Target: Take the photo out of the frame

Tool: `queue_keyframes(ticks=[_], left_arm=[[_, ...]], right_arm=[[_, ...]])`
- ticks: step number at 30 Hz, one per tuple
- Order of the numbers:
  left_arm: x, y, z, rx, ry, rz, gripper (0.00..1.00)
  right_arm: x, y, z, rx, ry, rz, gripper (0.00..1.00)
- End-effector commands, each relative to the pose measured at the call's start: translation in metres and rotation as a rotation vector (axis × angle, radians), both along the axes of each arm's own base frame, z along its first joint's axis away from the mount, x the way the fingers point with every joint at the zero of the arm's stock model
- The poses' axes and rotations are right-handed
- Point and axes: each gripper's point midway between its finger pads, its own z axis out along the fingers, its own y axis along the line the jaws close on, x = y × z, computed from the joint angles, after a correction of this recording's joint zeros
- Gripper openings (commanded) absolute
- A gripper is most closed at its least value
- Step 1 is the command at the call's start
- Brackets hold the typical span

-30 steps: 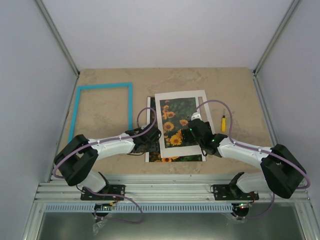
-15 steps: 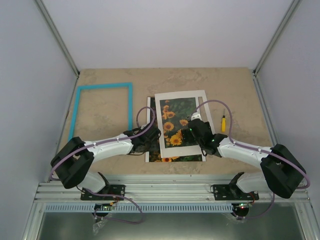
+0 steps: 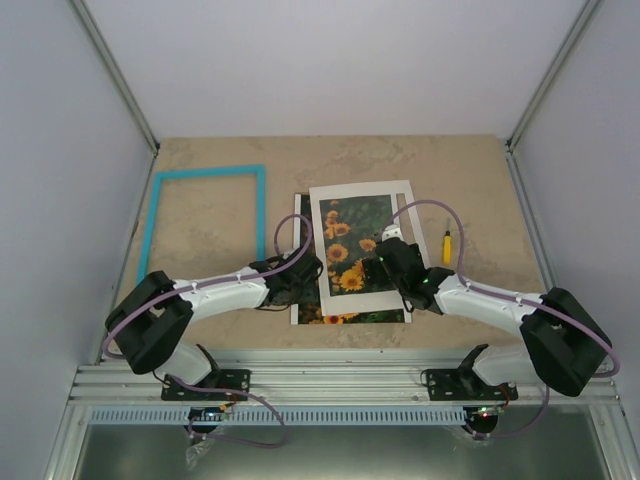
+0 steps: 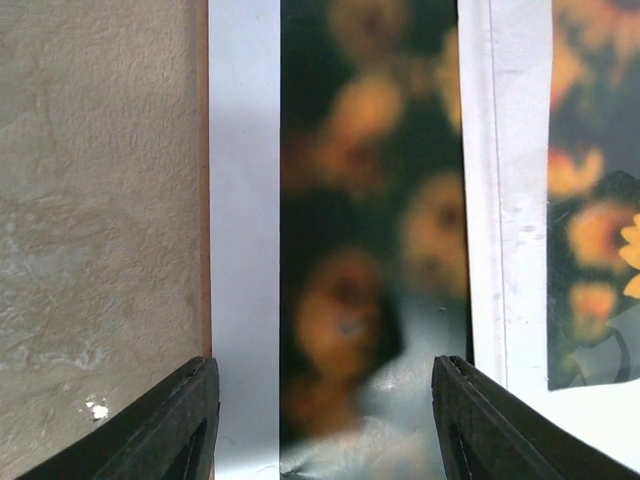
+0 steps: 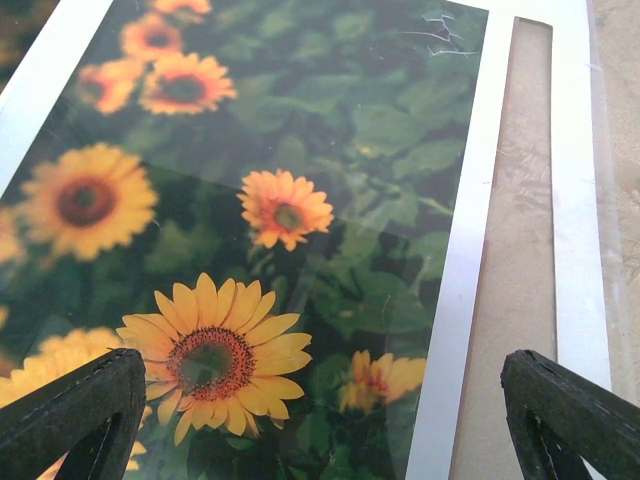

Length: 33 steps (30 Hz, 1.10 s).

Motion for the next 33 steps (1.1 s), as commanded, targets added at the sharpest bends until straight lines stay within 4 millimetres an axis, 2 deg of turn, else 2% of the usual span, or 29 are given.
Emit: queue_keyframes(ticks=[1,10,15,18,22,27,33], left_arm=[[-0.003,-0.006,-0.008,-0.016,0.021,-0.01,0.6],[-0.004,-0.014,-0.009,-0.056,0.026,-0.024,0.61],[-0.003,-0.034,0.004,-0.176,0.009,-0.056,0.62],[0.0,-0.039,0.012,-0.207,-0.016,-0.06,0.63],[0.006,-0.033,0.024,-0.224,-0.059,-0.045,0.65],[0.012,-0.016,0.03,-0.3,-0.074,-0.012,0.67],[0.022,0.013,0.044,-0.314,-0.131,0.035,0.71]], right_arm=[[0.004,0.001,0.002,0.015,-0.011,-0.015,0.98],[0.002,0.011,0.003,0.044,-0.004,0.036,0.98],[-0.005,0.024,0.0,0.069,0.02,0.12,0.98],[-0.008,0.038,0.006,0.108,0.01,0.183,0.98],[-0.021,0.058,0.011,0.142,0.016,0.282,0.98],[-0.046,0.093,0.014,0.122,0.035,0.433,0.98],[-0.083,0.133,-0.003,0.044,0.093,0.589,0.98]])
